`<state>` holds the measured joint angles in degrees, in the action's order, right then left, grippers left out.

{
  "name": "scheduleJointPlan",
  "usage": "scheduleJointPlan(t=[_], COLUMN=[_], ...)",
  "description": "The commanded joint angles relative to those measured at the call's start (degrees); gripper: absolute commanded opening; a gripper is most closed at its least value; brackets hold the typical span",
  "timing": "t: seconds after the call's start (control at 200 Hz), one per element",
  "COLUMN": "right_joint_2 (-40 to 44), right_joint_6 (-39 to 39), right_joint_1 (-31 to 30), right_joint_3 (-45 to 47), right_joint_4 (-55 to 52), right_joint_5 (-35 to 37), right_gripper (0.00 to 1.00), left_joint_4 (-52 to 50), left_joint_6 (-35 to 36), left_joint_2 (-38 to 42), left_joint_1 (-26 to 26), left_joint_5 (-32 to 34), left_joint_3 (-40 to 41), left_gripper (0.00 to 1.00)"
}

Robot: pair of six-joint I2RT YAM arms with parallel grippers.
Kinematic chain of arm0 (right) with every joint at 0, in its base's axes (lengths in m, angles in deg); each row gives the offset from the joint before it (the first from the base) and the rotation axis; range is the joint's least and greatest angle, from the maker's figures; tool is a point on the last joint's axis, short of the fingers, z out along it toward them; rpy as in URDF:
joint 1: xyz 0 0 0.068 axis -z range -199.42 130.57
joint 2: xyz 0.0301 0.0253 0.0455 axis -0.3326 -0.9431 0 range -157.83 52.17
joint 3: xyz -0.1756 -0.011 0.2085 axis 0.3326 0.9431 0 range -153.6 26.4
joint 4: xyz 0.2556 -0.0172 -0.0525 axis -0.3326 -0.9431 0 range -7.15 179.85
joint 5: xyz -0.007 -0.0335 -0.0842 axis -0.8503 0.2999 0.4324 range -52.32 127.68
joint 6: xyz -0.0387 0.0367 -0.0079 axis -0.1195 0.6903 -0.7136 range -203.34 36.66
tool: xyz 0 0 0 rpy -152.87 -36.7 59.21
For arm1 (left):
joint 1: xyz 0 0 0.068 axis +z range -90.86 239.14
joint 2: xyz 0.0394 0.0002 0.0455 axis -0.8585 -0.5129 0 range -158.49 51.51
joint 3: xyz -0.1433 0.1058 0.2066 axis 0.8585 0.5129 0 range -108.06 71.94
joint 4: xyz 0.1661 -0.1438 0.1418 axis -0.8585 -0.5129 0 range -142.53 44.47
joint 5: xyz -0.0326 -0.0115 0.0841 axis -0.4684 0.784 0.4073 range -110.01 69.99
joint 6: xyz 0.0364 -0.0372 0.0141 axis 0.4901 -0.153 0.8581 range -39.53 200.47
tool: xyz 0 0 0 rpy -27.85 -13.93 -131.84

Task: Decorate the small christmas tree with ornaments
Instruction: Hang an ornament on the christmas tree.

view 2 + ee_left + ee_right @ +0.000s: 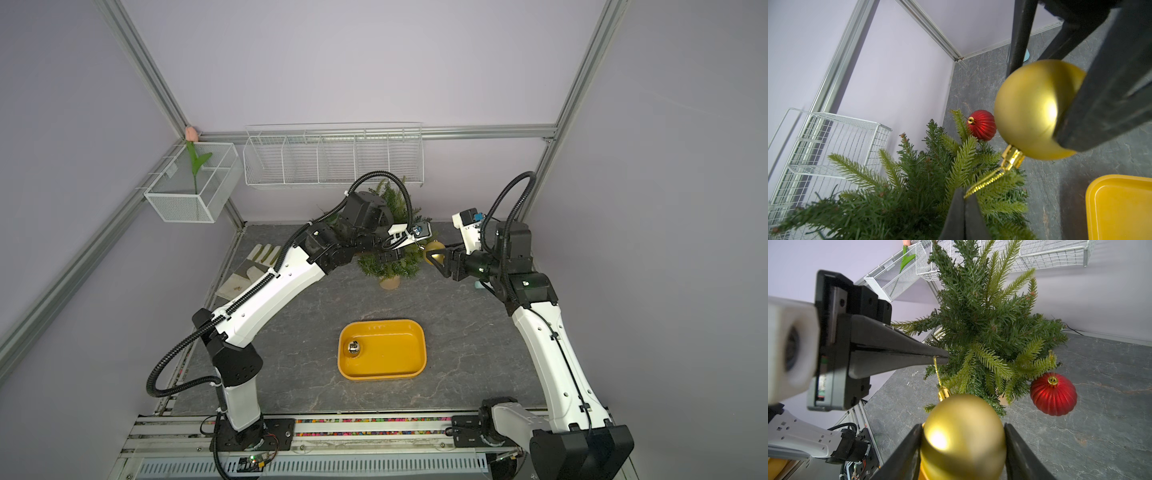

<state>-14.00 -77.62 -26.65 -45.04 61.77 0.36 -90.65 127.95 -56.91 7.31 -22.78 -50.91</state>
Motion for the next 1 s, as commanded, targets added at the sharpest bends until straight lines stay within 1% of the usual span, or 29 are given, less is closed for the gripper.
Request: scheduleJointPlan(t=[0.0, 0.345, 0.77, 0.995], right_joint_2=[-0.6, -0.5, 2.4, 1.8], right_joint_6=[-1.2, -1.6, -2.0, -2.0], right_joint_1=[0.1, 0.2, 0.2, 0.2], right_joint_3=[0.8, 0.6, 0.5, 0.9], right_joint_4=[0.0, -0.7, -2.7, -3.0], right_joint_5=[-0.4, -0.1, 1.3, 0.8], right_gripper=[0.40, 0.40, 0.40, 0.40], left_joint_4=[-2.2, -3.7, -4.4, -4.6], left_joint_6=[1.8, 2.7, 2.8, 2.9], left_joint_2=[-0.8, -2.5, -1.5, -1.5], left_joint_1=[-0.5, -1.3, -1.9, -2.0], left_joint_5=[0.7, 0.6, 2.1, 2.7], left_joint_3=[-1.2, -3.0, -2.9, -2.6], left_gripper=[0.00, 0.00, 0.00, 0.00])
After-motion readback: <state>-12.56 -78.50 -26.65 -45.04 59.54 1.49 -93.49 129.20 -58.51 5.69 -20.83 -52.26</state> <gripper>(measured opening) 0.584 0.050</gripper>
